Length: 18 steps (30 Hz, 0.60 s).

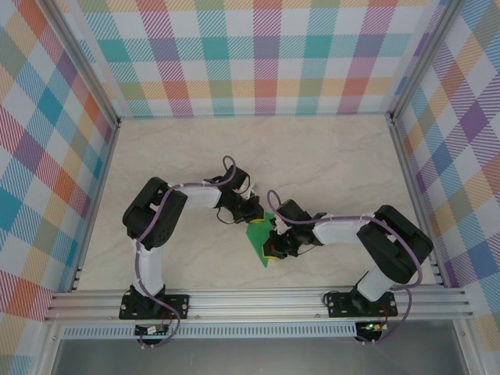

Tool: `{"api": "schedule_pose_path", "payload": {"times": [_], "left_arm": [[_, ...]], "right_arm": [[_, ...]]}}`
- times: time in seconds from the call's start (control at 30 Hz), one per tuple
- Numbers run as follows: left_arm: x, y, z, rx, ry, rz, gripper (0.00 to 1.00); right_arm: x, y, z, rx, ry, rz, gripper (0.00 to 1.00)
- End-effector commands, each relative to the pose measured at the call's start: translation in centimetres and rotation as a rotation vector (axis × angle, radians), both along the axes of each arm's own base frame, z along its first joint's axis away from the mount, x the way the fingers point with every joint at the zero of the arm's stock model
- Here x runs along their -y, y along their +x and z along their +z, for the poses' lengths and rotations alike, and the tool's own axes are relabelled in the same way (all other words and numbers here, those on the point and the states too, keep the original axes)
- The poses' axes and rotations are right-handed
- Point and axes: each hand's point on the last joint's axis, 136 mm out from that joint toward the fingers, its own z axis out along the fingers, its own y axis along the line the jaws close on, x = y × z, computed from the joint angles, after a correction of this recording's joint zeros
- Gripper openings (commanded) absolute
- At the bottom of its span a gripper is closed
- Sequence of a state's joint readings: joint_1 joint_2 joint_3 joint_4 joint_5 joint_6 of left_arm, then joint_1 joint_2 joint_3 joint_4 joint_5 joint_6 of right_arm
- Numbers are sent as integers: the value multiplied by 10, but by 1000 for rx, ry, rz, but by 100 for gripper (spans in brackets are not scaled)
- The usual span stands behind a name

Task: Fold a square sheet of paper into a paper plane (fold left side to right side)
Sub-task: Fourth fold the wing at the center of the table.

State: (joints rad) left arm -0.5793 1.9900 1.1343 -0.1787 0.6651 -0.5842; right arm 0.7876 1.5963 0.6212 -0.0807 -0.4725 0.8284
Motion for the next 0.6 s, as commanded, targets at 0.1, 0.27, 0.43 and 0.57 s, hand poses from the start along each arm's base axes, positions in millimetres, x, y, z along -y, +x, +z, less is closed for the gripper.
{"api": "schedule_pose_path", "payload": {"times": [0.1,0.27,0.43,0.57], "left_arm": [[-22,44,-6,69,43,14,0],[-30,58,-10,75,42,23,0],[-37,67,5,75,19,37,0],[-41,72,45,146,-12,39,8]], "right_arm": [[51,-33,-46,-107,-258,-9,0],[50,-32,-45,-104,-251,-10,0],[40,-27,-40,-76,-196,-9,0],[21,-9,-17,22,-101,2,6]]}}
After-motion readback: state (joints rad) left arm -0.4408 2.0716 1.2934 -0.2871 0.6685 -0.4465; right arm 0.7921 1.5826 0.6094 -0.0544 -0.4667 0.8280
